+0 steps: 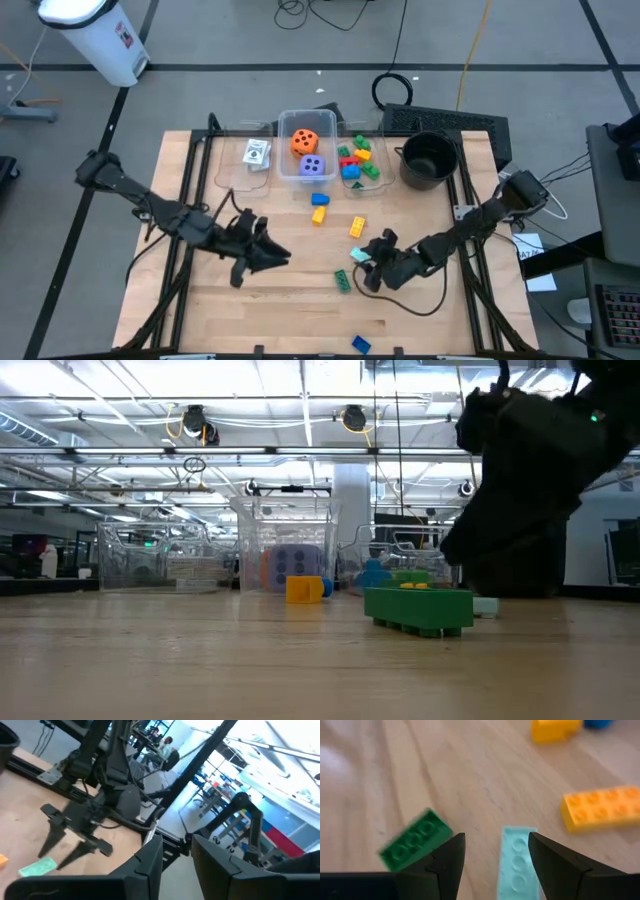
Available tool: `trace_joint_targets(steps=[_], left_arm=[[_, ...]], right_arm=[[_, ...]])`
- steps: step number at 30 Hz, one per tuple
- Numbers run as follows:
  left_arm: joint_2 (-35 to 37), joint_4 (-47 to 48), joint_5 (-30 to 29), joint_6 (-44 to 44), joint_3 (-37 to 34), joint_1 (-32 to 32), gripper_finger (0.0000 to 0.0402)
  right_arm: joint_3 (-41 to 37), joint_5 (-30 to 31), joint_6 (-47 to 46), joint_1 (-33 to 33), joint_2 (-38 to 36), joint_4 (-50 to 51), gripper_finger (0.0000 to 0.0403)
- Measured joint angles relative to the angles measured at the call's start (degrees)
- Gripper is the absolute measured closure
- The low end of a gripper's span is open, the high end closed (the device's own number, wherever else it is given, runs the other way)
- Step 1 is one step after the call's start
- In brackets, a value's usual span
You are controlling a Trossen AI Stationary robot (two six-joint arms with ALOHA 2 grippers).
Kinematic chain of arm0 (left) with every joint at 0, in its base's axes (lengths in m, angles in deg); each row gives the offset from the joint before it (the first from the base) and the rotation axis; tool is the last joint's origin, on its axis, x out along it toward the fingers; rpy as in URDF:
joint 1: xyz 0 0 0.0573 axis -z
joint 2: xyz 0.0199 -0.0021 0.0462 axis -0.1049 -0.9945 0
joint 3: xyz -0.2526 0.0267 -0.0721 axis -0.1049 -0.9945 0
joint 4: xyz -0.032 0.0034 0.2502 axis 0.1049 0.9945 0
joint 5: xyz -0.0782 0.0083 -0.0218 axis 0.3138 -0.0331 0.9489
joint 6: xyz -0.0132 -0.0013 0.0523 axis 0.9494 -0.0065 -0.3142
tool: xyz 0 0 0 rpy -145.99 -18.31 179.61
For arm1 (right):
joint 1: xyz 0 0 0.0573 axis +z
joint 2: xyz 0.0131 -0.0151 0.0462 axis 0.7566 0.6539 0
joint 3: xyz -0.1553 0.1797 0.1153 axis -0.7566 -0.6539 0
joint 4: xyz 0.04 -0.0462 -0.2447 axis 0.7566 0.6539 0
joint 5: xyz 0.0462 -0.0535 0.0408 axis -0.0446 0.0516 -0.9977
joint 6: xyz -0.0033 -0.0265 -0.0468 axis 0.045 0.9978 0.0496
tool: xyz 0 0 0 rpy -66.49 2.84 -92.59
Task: Pick & Place Toys
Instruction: Put the light blue green game piece into the right transparent bin
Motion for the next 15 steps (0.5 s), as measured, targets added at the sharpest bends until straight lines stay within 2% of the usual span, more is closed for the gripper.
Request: trace_joint_targets(steps=[4,10,15], left_arm=[[-0.42,0.28,-5.48,-0.25,0.0,3.87,0.0293],[-0.4,0.38,-12.24,-1.57,0.0,7.52,0.0293],[-0.38,1.22,-14.46,-2.36,0.0,8.43,0.0293]], right_arm=[[0.0,0.02,-2.7,-0.02,0.53,3.99,0.0193],[0.0,-0.17,-1.2,-0.28,0.53,6.54,0.0193],[0.0,-0.25,-1.17,-0.17,0.5,6.01,0.0193]])
